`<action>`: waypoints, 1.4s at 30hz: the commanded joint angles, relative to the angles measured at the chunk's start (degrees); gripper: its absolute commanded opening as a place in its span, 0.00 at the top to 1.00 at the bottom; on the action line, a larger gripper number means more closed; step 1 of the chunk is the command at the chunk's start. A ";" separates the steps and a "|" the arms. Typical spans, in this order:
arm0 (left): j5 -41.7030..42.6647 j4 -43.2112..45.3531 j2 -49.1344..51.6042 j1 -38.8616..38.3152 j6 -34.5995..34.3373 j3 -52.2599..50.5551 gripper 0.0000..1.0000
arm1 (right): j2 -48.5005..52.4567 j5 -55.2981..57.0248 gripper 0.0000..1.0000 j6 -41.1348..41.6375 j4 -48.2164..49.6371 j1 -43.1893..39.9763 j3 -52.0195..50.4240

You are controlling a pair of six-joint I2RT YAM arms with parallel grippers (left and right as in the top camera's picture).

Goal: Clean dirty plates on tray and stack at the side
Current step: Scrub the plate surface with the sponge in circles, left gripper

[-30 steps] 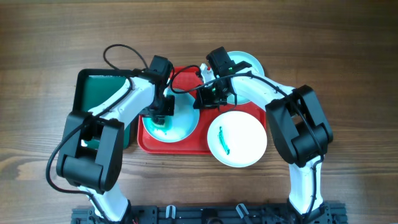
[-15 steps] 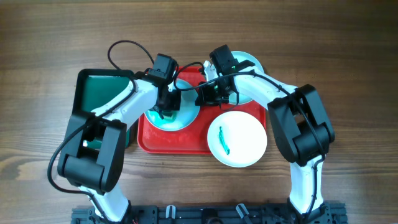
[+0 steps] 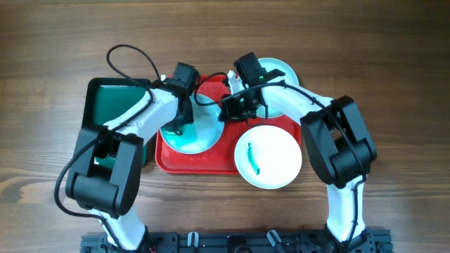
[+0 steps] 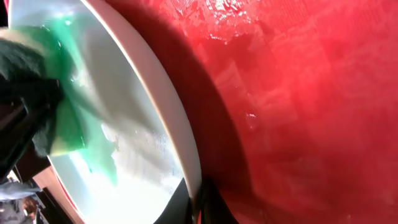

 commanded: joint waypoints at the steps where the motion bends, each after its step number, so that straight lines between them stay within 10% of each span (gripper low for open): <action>1: 22.71 -3.82 1.81 -0.11 12.26 -1.60 0.96 | 2.54 0.57 0.96 -0.79 -0.24 0.07 -1.14; 12: 33.77 2.49 1.84 -0.09 20.41 -1.60 0.96 | 2.54 0.55 0.96 -0.79 -0.04 0.07 -1.14; 25: -12.17 8.04 1.84 -0.11 -6.16 -1.60 0.96 | 2.54 0.74 0.96 -0.81 -0.02 0.07 -1.14; 42: 29.73 20.39 1.84 -0.11 9.42 -1.60 0.96 | 2.54 0.72 0.96 -0.87 -0.09 0.07 -1.14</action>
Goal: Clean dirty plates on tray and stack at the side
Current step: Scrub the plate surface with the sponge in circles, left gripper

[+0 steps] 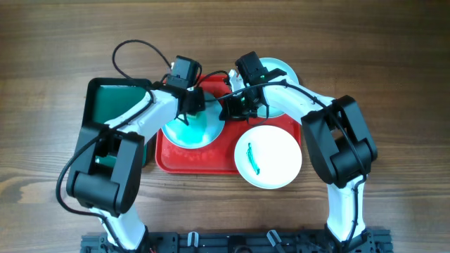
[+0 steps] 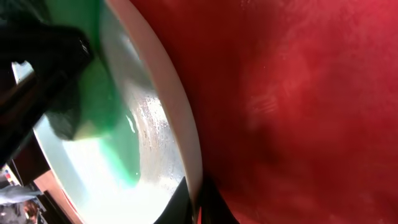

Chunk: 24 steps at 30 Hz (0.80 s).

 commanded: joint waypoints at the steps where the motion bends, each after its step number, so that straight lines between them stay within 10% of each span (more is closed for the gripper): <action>1: 17.46 0.37 1.46 -0.31 7.28 -0.52 0.96 | 2.51 0.55 0.96 -1.11 -0.28 0.48 -1.14; 12: 19.76 -24.24 1.46 0.00 23.71 -0.52 0.96 | 2.51 0.57 0.95 -1.11 -0.24 0.48 -1.14; 18: -14.27 -24.85 1.46 0.39 5.55 -0.52 0.96 | 2.51 0.55 0.96 -1.11 -0.28 0.48 -1.14; 24: -21.18 -15.93 1.46 0.39 -3.65 -0.52 0.96 | 2.51 0.55 0.96 -1.11 -0.31 0.48 -1.14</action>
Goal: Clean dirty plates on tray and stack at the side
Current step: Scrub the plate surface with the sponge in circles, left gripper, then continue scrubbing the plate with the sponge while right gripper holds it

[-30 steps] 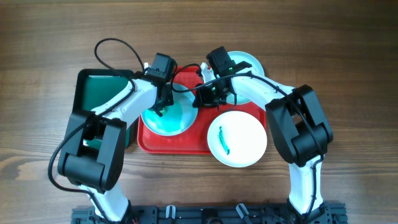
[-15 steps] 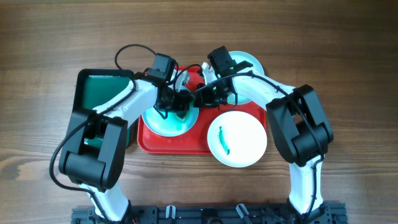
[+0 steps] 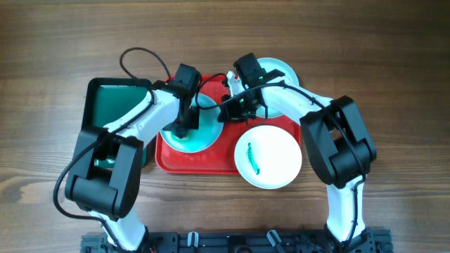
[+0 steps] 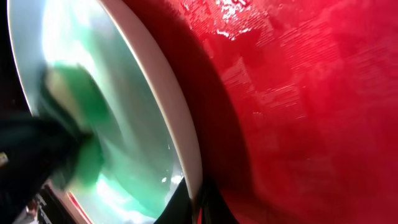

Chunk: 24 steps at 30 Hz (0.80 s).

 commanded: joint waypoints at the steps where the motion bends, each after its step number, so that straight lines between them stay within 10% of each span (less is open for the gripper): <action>1: -13.33 5.97 2.64 1.20 -7.93 -1.49 0.96 | 2.51 1.22 0.96 -0.48 -0.22 0.00 -0.98; 15: 30.56 18.34 2.64 1.20 5.99 -1.49 0.96 | 2.51 1.25 0.96 -0.70 -0.13 0.00 -0.98; 24: 16.72 -3.76 2.64 1.53 16.81 -1.49 0.96 | 2.51 1.22 0.96 -0.70 -0.20 0.00 -0.98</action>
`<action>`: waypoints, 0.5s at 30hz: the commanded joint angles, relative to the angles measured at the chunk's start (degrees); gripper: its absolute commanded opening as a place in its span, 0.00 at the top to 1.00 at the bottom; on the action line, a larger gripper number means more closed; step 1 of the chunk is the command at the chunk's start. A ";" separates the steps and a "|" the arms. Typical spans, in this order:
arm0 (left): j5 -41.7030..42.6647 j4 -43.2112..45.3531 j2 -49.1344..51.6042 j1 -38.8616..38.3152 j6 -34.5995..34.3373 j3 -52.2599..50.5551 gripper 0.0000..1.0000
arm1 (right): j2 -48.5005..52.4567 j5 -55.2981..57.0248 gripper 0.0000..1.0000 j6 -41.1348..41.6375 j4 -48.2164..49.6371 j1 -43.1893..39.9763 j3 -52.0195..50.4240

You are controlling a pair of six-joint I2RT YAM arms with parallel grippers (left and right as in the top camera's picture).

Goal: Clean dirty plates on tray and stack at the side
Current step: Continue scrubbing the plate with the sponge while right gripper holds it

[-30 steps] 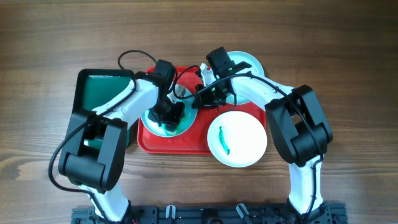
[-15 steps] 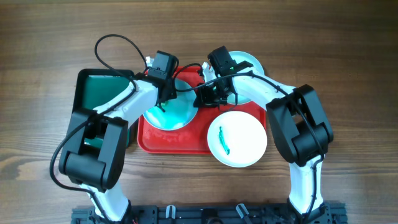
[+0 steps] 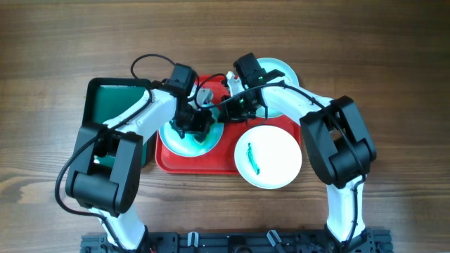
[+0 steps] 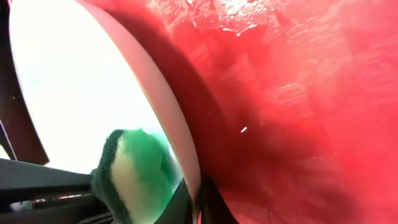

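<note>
A white plate smeared with green lies on the left half of the red tray. My right gripper is shut on its right rim; in the right wrist view the fingertips pinch the plate's rim, with the tray beside it. My left gripper is over the plate's right part, shut on a green sponge that presses on the plate close to the pinched rim. A second white plate with a green streak rests on the tray's right front corner.
Another white plate sits at the back right, beside the tray and partly under my right arm. A black bin with a green inside stands left of the tray. Cables loop above the left wrist.
The left gripper and its sponge have moved right across the plate, from its middle to close beside the rim that the right gripper holds. The right gripper keeps the same pinch.
Throughout, the right gripper has pinched the plate's right rim on the tray. The sponge in the left gripper was on the plate's left part, then at its far part, then at its middle, and now near the right rim. The green smear has spread over the plate.
</note>
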 commanded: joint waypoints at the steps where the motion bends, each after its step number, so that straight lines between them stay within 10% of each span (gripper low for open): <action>1: -15.76 -6.10 1.46 0.11 2.51 -0.90 0.96 | 2.51 1.36 0.96 -0.37 -0.22 -0.04 -0.96; 8: -44.72 -2.64 1.46 0.11 -21.44 -0.90 0.96 | 2.51 1.36 0.95 -0.35 -0.20 -0.04 -0.96; 15: -40.35 10.40 1.46 -0.07 -27.19 -0.90 0.96 | 2.51 1.36 0.96 -0.37 -0.22 -0.04 -0.96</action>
